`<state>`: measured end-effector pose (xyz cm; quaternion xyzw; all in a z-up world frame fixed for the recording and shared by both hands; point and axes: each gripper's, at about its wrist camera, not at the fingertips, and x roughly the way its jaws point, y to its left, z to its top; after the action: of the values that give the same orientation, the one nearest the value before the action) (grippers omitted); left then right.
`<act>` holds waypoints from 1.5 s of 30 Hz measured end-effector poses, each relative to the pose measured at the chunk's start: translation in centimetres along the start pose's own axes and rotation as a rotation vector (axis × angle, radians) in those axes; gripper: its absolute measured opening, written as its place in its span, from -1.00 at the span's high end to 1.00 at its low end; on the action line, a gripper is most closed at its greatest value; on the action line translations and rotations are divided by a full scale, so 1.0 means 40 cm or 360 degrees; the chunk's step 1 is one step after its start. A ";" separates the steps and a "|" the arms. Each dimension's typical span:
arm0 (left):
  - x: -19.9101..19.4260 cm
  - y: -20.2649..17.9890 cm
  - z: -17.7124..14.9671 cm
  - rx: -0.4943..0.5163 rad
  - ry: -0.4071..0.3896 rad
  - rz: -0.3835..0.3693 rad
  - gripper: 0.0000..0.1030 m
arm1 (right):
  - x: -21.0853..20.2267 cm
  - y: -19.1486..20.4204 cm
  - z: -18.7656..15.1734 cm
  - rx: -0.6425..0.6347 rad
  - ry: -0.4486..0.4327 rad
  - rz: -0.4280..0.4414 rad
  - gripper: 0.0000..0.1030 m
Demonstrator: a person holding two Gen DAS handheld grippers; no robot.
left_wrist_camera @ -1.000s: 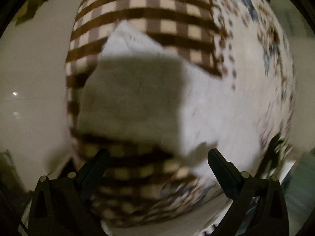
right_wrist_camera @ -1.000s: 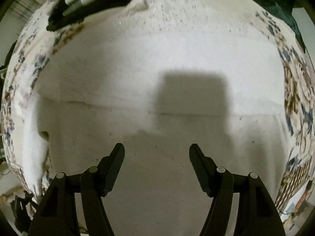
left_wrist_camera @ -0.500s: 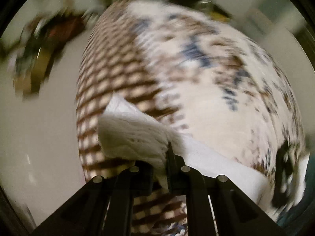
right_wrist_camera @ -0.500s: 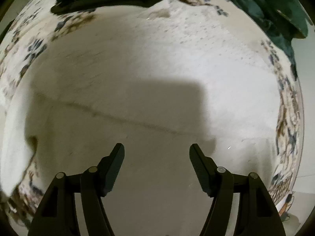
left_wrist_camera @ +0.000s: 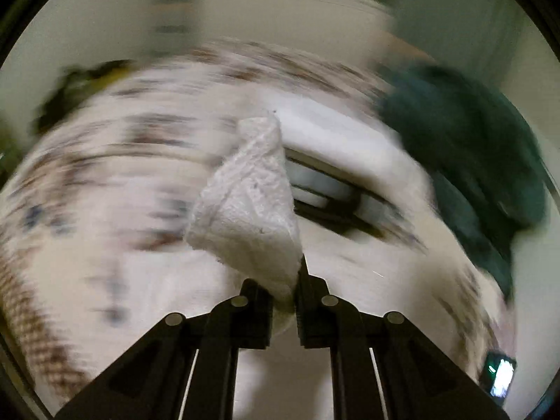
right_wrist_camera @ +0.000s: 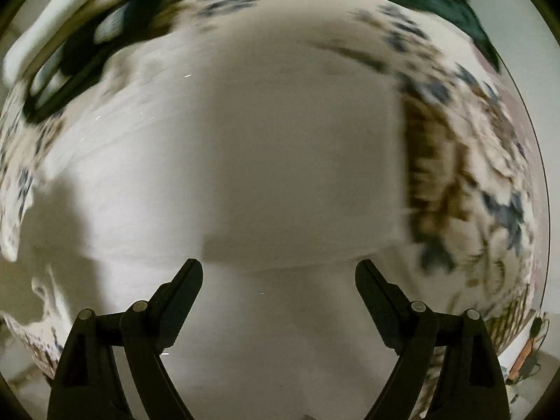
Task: Fold small clothes
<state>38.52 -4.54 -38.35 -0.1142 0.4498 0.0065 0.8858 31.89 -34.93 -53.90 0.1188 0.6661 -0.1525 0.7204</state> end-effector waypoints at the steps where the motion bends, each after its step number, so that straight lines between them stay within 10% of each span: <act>1: 0.035 -0.089 -0.020 0.0088 0.0043 -0.0053 0.85 | -0.001 -0.045 0.008 0.0033 -0.0006 -0.0018 -0.76; 6: 0.196 -0.428 -0.167 0.0431 0.0331 -0.0237 0.85 | 0.021 -0.231 0.024 0.0188 0.0036 -0.0029 -0.76; 12: 0.274 -0.537 -0.253 0.0573 0.0556 -0.0262 0.47 | 0.031 -0.357 0.010 0.0191 0.0090 0.0208 -0.76; 17: 0.202 -0.377 -0.186 0.0445 0.0445 -0.0153 -0.85 | -0.013 -0.481 0.031 0.0277 0.0069 0.0442 -0.76; 25: 0.316 0.028 -0.123 0.0222 0.0494 0.0460 -0.85 | -0.026 -0.380 0.173 0.0260 -0.0028 0.0705 -0.63; 27: 0.366 0.093 -0.134 0.0204 0.0526 0.0546 -0.85 | 0.022 -0.315 0.195 0.0145 0.0004 0.0613 -0.29; 35: 0.411 0.183 -0.194 0.0041 0.0523 0.0398 -1.00 | 0.157 -0.196 0.215 -0.0204 0.0210 0.0169 -0.04; 39: 0.414 0.178 -0.203 0.0010 0.0505 0.0410 -1.00 | 0.160 -0.166 0.229 -0.0290 0.0244 0.0134 -0.02; 45: 0.383 0.162 -0.191 -0.0014 0.0509 0.0533 -1.00 | 0.073 -0.123 0.214 -0.0422 0.0240 0.0290 0.58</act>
<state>40.82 -1.21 -56.22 -0.0415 0.5971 0.1371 0.7893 38.14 -42.85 -55.91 0.0937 0.7189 0.0120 0.6887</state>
